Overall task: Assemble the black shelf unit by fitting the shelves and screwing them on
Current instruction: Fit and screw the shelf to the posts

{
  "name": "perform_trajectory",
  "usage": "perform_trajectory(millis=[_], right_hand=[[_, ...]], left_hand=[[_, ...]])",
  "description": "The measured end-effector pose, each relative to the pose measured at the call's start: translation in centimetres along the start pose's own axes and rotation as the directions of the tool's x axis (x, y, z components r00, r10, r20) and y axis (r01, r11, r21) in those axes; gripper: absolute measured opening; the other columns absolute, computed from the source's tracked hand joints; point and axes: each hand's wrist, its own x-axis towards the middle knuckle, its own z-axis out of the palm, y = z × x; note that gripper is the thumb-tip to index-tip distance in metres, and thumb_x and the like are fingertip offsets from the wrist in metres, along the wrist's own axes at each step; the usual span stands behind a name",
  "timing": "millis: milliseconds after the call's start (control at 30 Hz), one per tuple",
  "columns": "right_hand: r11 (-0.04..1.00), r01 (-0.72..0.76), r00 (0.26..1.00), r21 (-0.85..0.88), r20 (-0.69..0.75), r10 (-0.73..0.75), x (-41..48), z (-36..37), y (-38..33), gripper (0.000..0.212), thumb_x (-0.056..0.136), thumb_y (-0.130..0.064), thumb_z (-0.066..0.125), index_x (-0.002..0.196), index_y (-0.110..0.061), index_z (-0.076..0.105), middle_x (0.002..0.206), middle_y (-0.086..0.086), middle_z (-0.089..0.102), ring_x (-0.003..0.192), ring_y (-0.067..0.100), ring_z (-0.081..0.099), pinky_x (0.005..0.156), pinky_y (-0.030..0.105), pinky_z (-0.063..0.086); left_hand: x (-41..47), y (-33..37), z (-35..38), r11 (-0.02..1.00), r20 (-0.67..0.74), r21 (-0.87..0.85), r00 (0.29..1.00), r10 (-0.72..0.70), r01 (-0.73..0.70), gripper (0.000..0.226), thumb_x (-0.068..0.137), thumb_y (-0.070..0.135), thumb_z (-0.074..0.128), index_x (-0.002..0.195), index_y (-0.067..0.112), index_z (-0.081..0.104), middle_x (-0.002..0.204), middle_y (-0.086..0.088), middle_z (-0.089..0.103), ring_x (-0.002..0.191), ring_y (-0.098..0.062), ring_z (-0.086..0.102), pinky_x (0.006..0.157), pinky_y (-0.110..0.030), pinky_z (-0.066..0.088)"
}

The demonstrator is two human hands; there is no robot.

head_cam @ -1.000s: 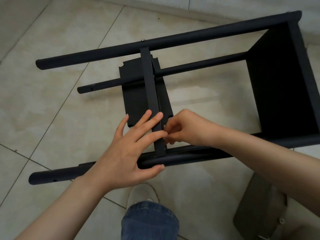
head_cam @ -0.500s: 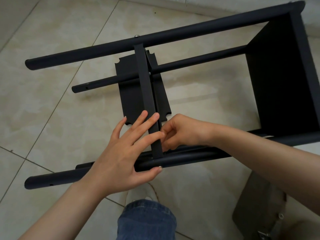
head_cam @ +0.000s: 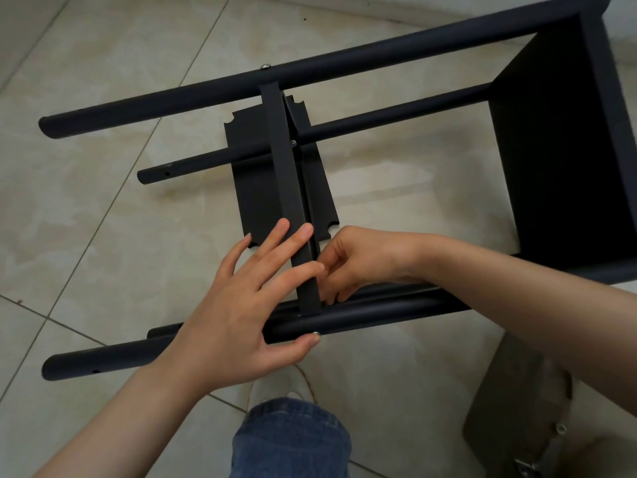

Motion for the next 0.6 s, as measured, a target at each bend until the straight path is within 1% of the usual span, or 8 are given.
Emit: perform_trajectory(millis=[100,200,300,367,467,533,600], right_hand=[[1.0,-0.021,0.999,0.016,0.031,0.021,0.17,-0.19,-0.03,0.014,0.09,-0.009,0.07,0.102,-0.004,0.075,0.089,0.003,0.076,0.081,0.011,0.07,0.086,0.028,0.058],[0.999,-0.049,0.998,0.022,0.045,0.048,0.5,0.05,-0.15,0.012,0.09,-0.006,0.068,0.101,-0.002,0.073,0.088,0.003,0.075,0.076,0.012,0.066,0.085,0.028,0.058],[0.993,-0.11,0.989,0.044,0.104,0.105,0.5,-0.09,-0.42,0.007,0.091,-0.007,0.067,0.093,-0.01,0.074,0.089,0.004,0.074,0.074,0.011,0.061,0.087,0.03,0.055],[0.99,-0.136,0.982,0.034,0.14,0.13,0.42,-0.25,-0.58,0.011,0.092,-0.01,0.067,0.088,-0.015,0.075,0.089,0.003,0.073,0.076,0.011,0.061,0.088,0.03,0.054],[0.988,-0.152,0.977,0.015,0.152,0.148,0.41,-0.28,-0.69,0.012,0.093,-0.015,0.066,0.088,-0.019,0.076,0.09,0.001,0.072,0.082,0.013,0.062,0.093,0.033,0.053],[0.985,-0.169,0.974,0.021,0.157,0.164,0.48,-0.2,-0.68,0.012,0.094,-0.016,0.065,0.086,-0.018,0.075,0.088,0.001,0.071,0.083,0.013,0.062,0.091,0.032,0.053],[0.982,-0.19,0.969,0.012,0.16,0.186,0.67,-0.04,-0.67,0.015,0.093,-0.016,0.065,0.081,-0.016,0.073,0.081,0.0,0.07,0.079,0.012,0.062,0.086,0.03,0.051]], left_hand=[[0.0,0.03,0.0,1.0,0.0,0.005,1.0,0.001,-0.001,0.067,0.084,0.059,0.059,0.143,0.032,0.043,0.169,0.003,0.018,0.157,-0.019,0.009,0.12,-0.059,0.02],[-0.01,-0.02,0.05,1.0,0.003,0.011,1.0,0.002,-0.002,0.068,0.084,0.059,0.06,0.144,0.03,0.045,0.169,0.002,0.018,0.157,-0.02,0.009,0.12,-0.06,0.021],[-0.01,-0.03,0.1,1.0,0.005,0.019,1.0,0.003,-0.003,0.069,0.084,0.06,0.059,0.144,0.031,0.043,0.169,0.003,0.018,0.157,-0.019,0.009,0.12,-0.059,0.021],[-0.02,-0.05,0.11,1.0,0.007,0.024,1.0,0.004,-0.004,0.069,0.084,0.061,0.059,0.144,0.032,0.042,0.169,0.003,0.017,0.157,-0.019,0.008,0.12,-0.059,0.02],[0.0,-0.07,0.1,1.0,0.006,0.029,1.0,0.004,-0.004,0.07,0.083,0.061,0.059,0.145,0.031,0.042,0.169,0.003,0.017,0.157,-0.019,0.008,0.12,-0.057,0.019],[0.02,-0.05,0.09,1.0,0.006,0.026,1.0,0.004,-0.004,0.07,0.083,0.06,0.059,0.144,0.031,0.042,0.169,0.002,0.018,0.157,-0.02,0.008,0.12,-0.058,0.02],[0.04,-0.02,0.07,1.0,0.004,0.02,1.0,0.003,-0.003,0.069,0.083,0.06,0.06,0.144,0.031,0.042,0.169,0.002,0.018,0.157,-0.02,0.009,0.12,-0.059,0.021]])
